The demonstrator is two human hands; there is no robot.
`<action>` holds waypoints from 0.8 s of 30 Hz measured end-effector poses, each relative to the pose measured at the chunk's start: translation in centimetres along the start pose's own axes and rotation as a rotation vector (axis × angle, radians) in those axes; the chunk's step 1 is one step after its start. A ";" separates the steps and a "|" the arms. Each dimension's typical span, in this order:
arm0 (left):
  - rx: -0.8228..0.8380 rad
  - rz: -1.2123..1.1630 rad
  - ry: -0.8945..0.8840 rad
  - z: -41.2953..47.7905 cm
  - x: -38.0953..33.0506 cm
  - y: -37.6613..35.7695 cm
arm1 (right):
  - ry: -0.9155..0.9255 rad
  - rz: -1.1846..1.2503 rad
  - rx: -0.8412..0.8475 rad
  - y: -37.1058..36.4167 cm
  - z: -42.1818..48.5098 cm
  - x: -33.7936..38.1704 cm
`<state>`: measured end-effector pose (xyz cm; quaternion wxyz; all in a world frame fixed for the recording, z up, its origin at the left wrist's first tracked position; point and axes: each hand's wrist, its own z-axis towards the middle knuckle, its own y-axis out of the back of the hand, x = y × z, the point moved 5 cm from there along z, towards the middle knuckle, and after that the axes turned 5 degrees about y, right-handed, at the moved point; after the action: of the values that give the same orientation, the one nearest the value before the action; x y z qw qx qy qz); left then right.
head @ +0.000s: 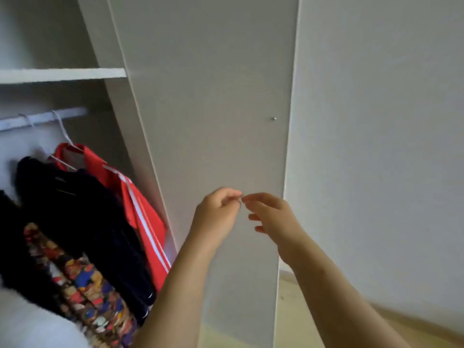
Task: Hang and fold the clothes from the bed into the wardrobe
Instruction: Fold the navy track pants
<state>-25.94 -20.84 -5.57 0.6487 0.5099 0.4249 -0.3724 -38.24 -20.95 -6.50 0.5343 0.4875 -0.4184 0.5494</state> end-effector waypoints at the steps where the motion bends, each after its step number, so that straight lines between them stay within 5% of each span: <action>1: 0.082 0.001 0.036 -0.8 0.7 -3.5 | -0.056 -0.010 -0.056 3.0 -1.2 -2.1; 11: 0.672 -0.057 0.529 -13.7 5.9 -30.9 | -0.552 0.011 -0.577 27.3 -19.0 -17.1; 24: 1.184 0.203 0.507 -23.7 3.4 -50.6 | -0.850 0.109 -1.117 40.3 -35.2 -22.7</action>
<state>-75.15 -8.08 -29.04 0.1695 0.8907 0.2376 -0.3486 -82.48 6.37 -32.48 0.4666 0.2911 -0.8343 0.0401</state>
